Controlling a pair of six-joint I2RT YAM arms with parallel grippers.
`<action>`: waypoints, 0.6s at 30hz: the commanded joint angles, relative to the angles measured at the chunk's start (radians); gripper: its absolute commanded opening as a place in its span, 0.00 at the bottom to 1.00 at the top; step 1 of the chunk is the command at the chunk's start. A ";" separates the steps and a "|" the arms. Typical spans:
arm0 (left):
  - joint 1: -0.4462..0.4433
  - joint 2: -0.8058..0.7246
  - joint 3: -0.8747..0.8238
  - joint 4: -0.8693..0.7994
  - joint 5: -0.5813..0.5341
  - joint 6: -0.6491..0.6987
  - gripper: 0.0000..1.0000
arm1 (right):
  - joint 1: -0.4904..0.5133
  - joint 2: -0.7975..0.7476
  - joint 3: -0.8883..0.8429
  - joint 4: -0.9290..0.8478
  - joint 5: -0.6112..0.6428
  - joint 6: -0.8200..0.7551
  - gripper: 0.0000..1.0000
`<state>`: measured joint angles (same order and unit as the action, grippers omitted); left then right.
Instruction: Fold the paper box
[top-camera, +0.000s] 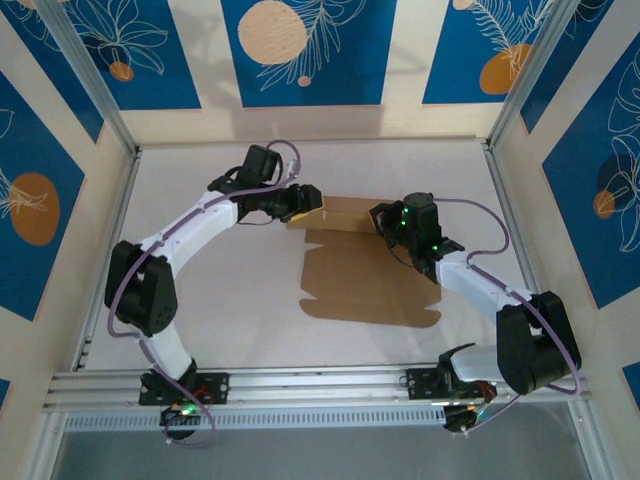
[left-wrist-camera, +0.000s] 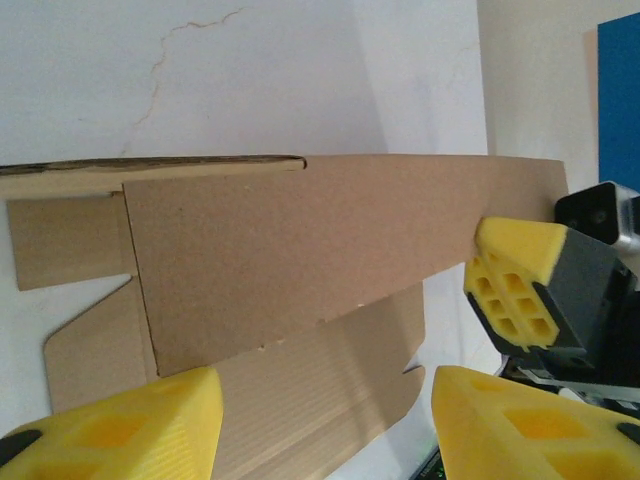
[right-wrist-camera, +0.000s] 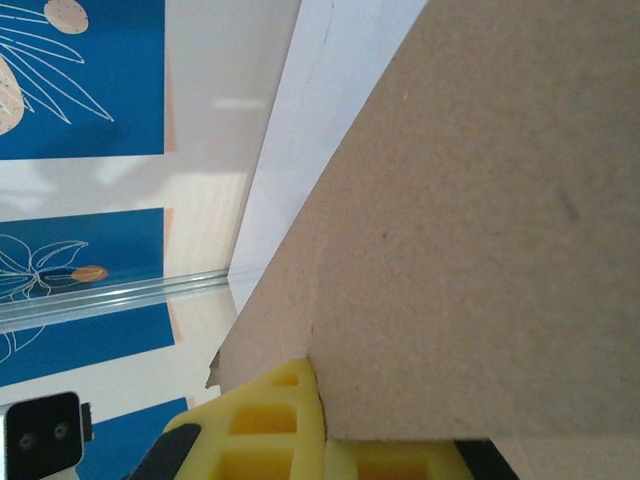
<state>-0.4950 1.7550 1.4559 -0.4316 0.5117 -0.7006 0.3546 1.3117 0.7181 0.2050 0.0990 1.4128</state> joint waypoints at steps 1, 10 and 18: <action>0.001 0.018 0.036 0.036 -0.021 -0.005 0.57 | -0.002 -0.002 0.014 -0.066 -0.031 -0.027 0.04; 0.003 0.019 0.072 0.023 -0.026 0.017 0.57 | 0.002 0.001 0.014 -0.074 -0.024 -0.032 0.04; 0.023 -0.015 0.124 -0.080 -0.076 0.102 0.58 | 0.007 0.006 0.019 -0.078 -0.024 -0.036 0.04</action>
<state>-0.4911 1.7752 1.5410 -0.4671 0.4660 -0.6468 0.3538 1.3117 0.7246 0.1932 0.0940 1.4052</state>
